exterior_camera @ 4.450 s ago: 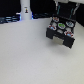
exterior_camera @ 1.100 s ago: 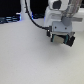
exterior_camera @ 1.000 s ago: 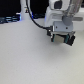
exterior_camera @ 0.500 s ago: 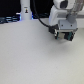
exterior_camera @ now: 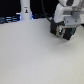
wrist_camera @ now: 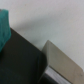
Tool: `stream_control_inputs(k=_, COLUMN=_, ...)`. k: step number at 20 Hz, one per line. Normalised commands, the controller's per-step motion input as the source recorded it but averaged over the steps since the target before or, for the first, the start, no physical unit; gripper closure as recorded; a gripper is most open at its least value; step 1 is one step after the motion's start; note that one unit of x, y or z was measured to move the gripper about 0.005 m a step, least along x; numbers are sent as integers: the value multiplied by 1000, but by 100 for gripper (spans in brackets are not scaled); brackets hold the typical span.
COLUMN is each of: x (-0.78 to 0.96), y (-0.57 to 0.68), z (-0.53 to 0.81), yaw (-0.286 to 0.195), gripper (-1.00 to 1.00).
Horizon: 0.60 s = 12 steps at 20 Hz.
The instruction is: Open the kcup holder, insert the kcup into the holder, and close the kcup holder
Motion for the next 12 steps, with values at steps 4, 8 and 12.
stream_control_inputs(k=4, x=-997, y=531, z=-1, yaw=-3, gripper=-100)
stream_control_inputs(k=8, x=-999, y=502, z=-2, yaw=-3, gripper=-100)
stream_control_inputs(k=12, x=-748, y=405, z=233, yaw=6, gripper=-100)
